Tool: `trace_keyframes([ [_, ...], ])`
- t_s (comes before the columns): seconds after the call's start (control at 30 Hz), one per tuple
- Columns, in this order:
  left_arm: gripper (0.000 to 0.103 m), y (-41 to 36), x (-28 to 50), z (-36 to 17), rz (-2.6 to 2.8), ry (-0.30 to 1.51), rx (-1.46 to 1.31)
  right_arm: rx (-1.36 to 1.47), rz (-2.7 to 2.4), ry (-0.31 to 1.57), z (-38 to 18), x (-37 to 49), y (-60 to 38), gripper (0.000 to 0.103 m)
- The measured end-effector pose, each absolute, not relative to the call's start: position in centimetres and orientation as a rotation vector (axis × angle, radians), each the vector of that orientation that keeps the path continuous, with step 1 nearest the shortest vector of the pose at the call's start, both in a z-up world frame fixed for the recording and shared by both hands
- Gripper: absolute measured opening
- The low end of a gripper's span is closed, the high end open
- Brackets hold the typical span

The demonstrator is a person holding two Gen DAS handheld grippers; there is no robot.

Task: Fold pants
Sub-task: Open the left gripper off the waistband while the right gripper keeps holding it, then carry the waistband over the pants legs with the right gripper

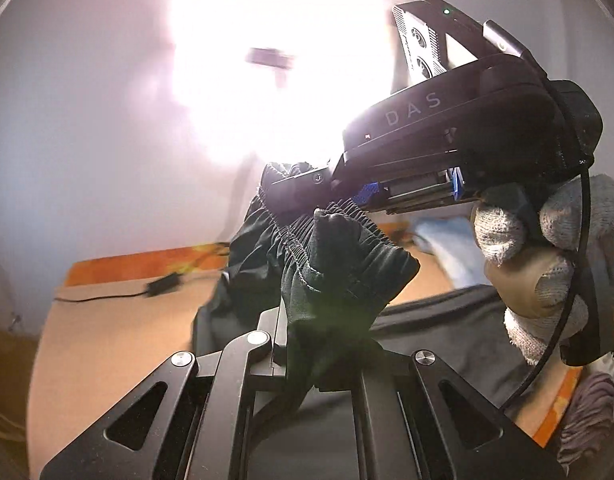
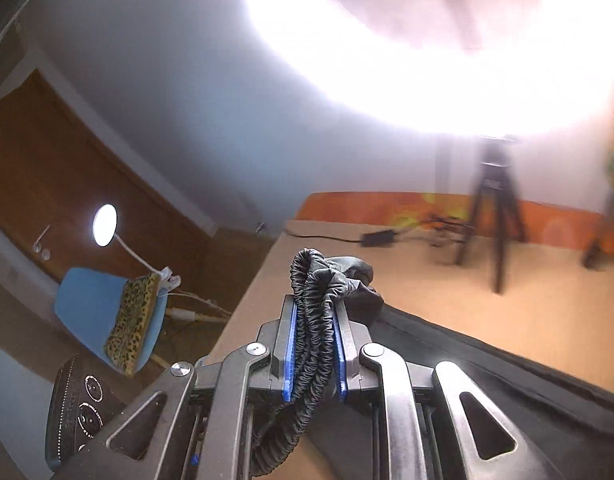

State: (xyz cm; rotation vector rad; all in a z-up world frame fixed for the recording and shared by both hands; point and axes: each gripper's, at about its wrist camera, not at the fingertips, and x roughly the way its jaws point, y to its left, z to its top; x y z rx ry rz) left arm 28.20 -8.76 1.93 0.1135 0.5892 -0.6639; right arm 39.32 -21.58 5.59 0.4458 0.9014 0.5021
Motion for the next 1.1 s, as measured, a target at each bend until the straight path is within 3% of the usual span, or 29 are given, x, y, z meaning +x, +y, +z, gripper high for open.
trace_keyframes([
  [0.67, 0.005, -30.5, 17.2, -2.9, -0.928, 0.729, 0.310, 0.597, 0.253, 0.929, -3.9, 25.8, -43.9, 0.014],
  [1.03, 0.005, -39.5, 13.6, -4.7, -1.046, 0.754, 0.327, 0.647, 0.146, 0.899, -5.7, 19.9, -53.0, 0.014],
  [1.1, 0.012, -40.5, 13.4, -4.9, -1.076, 0.789, 0.321, 0.639, 0.130, 0.895, -5.8, 19.2, -54.4, 0.014],
])
